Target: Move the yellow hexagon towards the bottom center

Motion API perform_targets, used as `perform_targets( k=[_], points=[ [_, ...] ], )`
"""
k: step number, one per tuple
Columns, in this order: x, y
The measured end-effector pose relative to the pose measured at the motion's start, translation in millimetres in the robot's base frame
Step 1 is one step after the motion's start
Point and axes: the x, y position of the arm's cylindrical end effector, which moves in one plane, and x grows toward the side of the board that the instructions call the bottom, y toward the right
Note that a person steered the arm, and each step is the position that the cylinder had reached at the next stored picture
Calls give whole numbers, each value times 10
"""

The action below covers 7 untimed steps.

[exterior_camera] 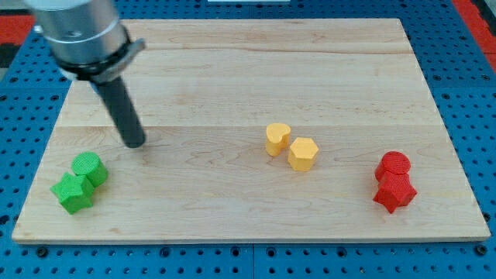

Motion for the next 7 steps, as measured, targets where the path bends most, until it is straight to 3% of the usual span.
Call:
perform_targets(
  k=[1,2,4,5,6,7],
  points=[
    [135,670],
    [237,915],
    [-201,946],
    [-585,1275],
    [-691,1758],
    [-375,2143]
  ],
)
